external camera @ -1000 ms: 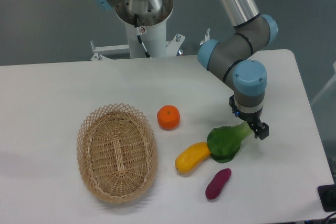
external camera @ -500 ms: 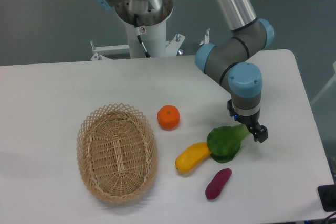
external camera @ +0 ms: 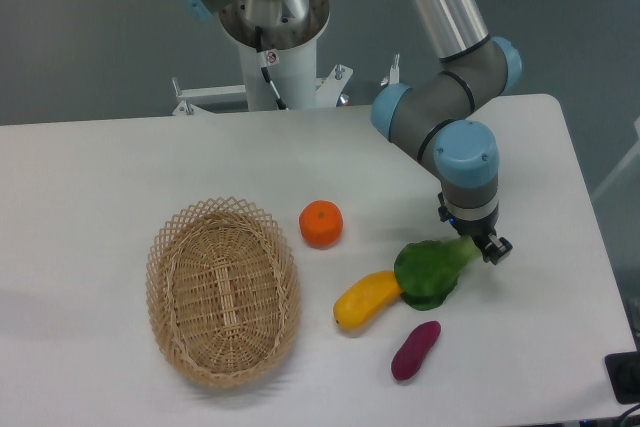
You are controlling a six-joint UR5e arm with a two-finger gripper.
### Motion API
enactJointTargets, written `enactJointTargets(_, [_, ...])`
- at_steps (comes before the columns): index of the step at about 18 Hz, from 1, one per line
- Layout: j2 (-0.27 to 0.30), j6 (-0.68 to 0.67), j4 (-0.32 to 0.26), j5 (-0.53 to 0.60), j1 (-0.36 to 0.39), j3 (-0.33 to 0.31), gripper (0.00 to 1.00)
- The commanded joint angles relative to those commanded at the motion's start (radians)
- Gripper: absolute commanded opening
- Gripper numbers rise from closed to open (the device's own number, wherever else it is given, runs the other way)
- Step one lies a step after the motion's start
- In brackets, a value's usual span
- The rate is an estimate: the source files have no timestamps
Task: Pick up the green vegetable from the table
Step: 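Close the gripper on the bok choy stem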
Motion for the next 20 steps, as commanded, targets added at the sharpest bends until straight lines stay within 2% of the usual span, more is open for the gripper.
enactJointTargets(2, [0.002,-0.003,-0.002,0.0,0.0,0.0,0.48])
enactJointTargets(10, [0.003,-0.02,-0.002,-0.002,-0.002,0.003,0.4])
enactJointTargets(20, [0.023,0.002,-0.003,-0.008,0.009,0.018,0.39])
